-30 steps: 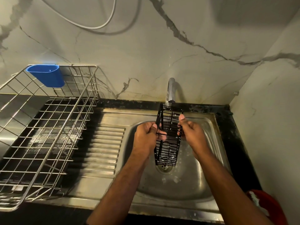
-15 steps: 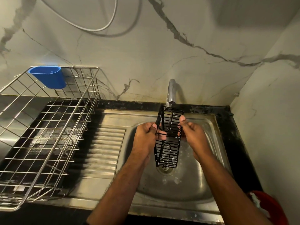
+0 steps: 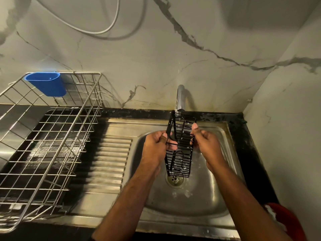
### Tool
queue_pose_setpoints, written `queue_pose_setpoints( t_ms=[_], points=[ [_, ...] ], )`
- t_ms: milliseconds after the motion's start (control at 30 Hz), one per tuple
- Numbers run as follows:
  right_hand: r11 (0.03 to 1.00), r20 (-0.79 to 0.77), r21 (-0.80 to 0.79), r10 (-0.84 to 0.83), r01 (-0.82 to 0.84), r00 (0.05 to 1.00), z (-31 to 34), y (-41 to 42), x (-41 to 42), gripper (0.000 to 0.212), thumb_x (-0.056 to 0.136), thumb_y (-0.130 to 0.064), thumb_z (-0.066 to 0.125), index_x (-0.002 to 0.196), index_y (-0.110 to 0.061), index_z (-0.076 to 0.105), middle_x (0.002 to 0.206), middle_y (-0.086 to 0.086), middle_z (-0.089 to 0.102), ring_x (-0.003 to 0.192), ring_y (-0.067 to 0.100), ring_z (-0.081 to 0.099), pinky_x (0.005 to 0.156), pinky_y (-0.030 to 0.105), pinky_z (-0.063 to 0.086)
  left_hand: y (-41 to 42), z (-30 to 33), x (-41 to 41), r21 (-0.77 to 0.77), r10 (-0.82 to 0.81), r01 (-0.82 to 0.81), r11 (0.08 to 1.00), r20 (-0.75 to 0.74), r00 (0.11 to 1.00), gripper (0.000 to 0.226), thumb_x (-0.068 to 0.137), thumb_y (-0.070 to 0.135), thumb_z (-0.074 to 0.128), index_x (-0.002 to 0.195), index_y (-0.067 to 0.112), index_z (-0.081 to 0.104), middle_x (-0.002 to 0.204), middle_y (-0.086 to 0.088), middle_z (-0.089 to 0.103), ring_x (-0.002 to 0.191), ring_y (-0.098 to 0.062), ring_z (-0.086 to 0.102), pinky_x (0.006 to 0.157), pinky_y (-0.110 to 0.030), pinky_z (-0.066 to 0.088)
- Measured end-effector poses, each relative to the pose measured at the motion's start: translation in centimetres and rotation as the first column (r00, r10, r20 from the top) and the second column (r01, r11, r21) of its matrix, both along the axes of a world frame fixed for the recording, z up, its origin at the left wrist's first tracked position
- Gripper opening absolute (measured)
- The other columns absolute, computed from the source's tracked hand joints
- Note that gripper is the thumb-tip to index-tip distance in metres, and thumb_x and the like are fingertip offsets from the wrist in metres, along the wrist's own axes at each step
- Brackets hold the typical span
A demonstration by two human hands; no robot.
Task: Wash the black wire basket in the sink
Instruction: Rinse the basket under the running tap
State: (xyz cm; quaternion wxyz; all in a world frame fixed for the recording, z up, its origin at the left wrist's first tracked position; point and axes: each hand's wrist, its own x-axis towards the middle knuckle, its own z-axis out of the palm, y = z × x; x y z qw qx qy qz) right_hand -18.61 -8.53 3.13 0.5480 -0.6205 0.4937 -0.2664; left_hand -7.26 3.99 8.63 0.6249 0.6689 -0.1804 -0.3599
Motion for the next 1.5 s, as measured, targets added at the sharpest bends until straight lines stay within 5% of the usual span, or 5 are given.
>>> queue_pose_setpoints(
  t_ms=[400,533,700,867,1500],
  points=[
    [0.998,0.037,0.063,0.030,-0.032,0.999,2.3,1.9,0.3,0.040,0.100,-0.052,0.047,0.095,-0.022,0.073,0.087,-0.005,0.077,0.083,0.008,0.071,0.066,0.023,0.049,1.0,-0.2,-0.3,-0.031,-0.023,0.022,0.999,-0.034,0.999,0.020,0.106,0.009,0.053,0.108,0.005,0.072,0.091,-0.010,0.080,0.082,-0.023,0.078,0.068,-0.027,0.061],
    [0.995,0.023,0.033,0.095,-0.096,0.995,1.9,2.4,-0.1,0.025,0.100,-0.046,0.053,0.104,-0.030,0.072,0.100,-0.010,0.076,0.102,0.010,0.069,0.091,0.035,0.052,1.3,-0.6,-0.8,-0.050,-0.041,0.036,0.998,-0.088,0.995,0.019,0.104,0.006,0.055,0.114,0.001,0.071,0.098,-0.013,0.080,0.089,-0.025,0.077,0.068,-0.028,0.062],
    [0.992,0.046,0.014,0.124,-0.125,0.991,2.0,2.8,-0.6,0.047,0.095,-0.038,0.063,0.138,-0.020,0.057,0.130,-0.004,0.065,0.120,0.012,0.059,0.103,0.034,0.047,1.1,-0.9,-0.9,-0.033,-0.036,0.034,0.999,-0.072,0.997,0.020,0.105,0.008,0.054,0.115,0.003,0.071,0.100,-0.012,0.080,0.093,-0.027,0.077,0.071,-0.030,0.062],
    [0.994,0.066,-0.014,0.112,-0.112,0.992,2.5,2.6,-1.2,0.041,0.096,-0.034,0.063,0.136,-0.022,0.058,0.121,-0.009,0.065,0.104,-0.003,0.059,0.079,0.014,0.044,0.8,-0.7,-1.3,-0.050,-0.050,0.047,0.998,-0.063,0.997,0.023,0.106,0.007,0.051,0.115,0.004,0.071,0.100,-0.011,0.080,0.092,-0.026,0.077,0.071,-0.024,0.061],
    [0.997,0.109,-0.021,0.076,-0.075,0.991,2.9,3.1,-1.2,0.023,0.099,-0.034,0.057,0.121,-0.033,0.065,0.110,-0.014,0.071,0.102,0.000,0.064,0.082,0.020,0.050,0.6,0.0,-1.3,-0.020,0.008,-0.009,1.000,-0.084,0.996,0.021,0.105,0.007,0.052,0.112,0.003,0.072,0.091,-0.008,0.080,0.075,-0.014,0.077,0.061,-0.018,0.057]
  ],
)
